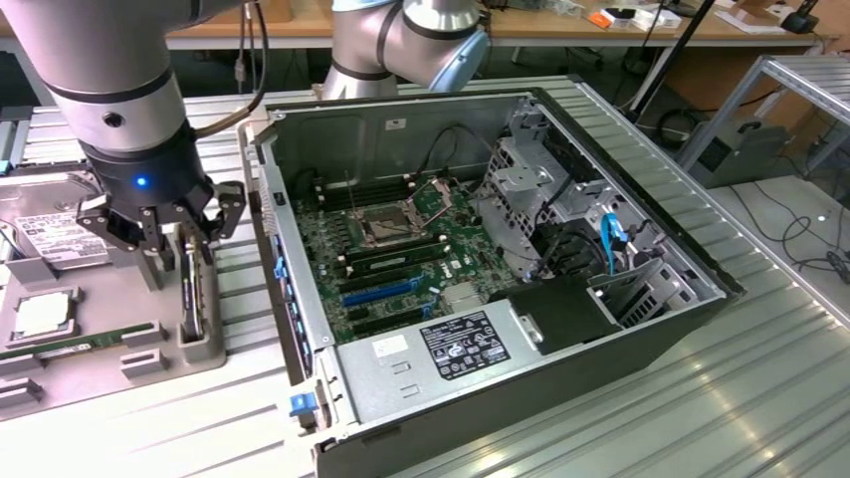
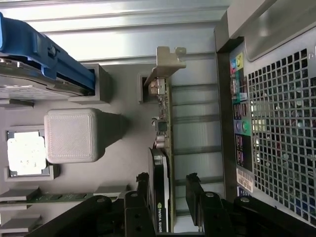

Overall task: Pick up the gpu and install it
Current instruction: 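Pick up the gpu and move the gpu toward the slot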

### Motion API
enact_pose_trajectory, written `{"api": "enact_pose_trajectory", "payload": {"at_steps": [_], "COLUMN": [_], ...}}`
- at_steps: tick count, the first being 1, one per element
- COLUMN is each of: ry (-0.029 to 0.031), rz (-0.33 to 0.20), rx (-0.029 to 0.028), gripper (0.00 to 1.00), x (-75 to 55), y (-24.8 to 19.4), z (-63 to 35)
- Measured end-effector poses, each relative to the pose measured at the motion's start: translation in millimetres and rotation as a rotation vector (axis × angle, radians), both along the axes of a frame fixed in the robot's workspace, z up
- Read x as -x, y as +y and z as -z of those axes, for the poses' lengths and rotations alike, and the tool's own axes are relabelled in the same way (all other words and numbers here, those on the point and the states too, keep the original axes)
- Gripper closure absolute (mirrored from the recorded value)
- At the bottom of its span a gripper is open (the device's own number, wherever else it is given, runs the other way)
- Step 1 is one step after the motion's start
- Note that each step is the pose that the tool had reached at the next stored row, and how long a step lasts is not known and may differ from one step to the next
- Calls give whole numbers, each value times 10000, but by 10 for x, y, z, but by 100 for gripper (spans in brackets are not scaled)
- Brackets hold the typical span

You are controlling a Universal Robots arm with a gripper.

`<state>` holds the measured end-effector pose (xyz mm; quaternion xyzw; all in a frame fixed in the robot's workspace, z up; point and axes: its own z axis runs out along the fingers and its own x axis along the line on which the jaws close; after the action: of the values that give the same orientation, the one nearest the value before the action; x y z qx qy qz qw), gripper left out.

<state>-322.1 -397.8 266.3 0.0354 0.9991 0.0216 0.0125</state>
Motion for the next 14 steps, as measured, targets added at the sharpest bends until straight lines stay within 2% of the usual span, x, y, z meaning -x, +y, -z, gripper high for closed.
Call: {"api": "enact_pose_trajectory", "payload": {"at_steps": [3, 14], "ry": [-1, 0], "rz": [0, -1], "rx": [0, 0], "gripper": [56, 56], "x": [5, 21], "y": [30, 42], "z": [26, 133]}}
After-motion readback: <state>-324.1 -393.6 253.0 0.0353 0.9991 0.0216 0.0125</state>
